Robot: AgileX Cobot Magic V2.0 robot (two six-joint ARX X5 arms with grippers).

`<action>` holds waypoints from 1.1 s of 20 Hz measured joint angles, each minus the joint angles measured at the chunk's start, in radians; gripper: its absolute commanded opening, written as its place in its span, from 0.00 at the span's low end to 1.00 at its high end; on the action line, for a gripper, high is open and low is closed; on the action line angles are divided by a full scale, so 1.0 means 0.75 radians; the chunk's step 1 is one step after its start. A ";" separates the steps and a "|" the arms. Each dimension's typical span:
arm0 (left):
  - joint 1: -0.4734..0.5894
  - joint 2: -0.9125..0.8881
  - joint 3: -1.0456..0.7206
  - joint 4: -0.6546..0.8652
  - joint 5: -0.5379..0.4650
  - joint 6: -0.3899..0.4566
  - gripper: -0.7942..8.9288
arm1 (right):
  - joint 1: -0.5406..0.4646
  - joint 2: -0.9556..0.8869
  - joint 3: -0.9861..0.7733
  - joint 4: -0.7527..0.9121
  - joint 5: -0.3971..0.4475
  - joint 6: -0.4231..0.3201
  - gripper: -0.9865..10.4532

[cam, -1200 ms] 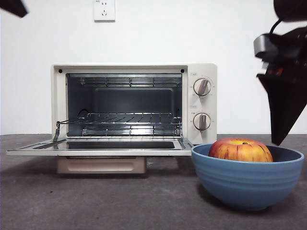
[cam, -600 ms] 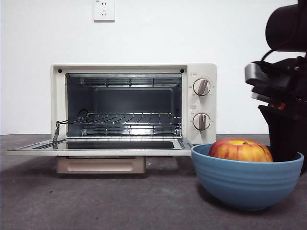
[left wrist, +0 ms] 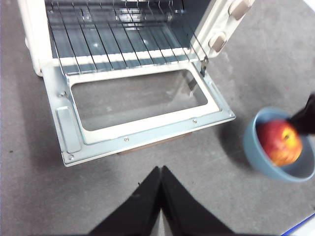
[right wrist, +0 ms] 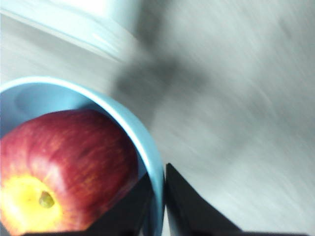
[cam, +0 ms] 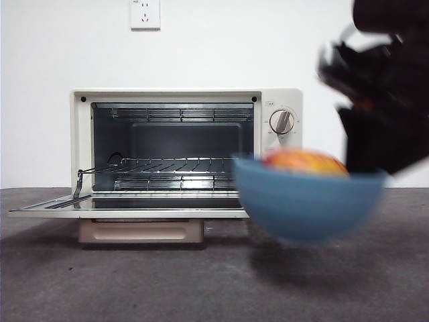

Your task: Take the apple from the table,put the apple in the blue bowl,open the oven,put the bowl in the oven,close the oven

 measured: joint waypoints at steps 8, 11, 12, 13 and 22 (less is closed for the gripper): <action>0.000 0.047 0.000 0.003 -0.001 0.013 0.09 | 0.159 0.191 0.409 0.051 0.112 0.192 0.09; 0.000 0.046 0.000 0.003 0.000 0.020 0.09 | 0.157 0.379 0.599 0.051 0.148 0.258 0.09; 0.000 0.046 0.000 0.003 0.000 0.022 0.09 | 0.157 0.439 0.663 0.052 0.157 0.284 0.09; 0.000 0.046 0.000 0.003 0.000 0.022 0.09 | 0.156 0.492 0.722 0.056 0.161 0.315 0.09; 0.000 0.046 0.000 0.003 0.000 0.043 0.09 | 0.156 0.755 0.987 0.104 0.297 0.644 0.09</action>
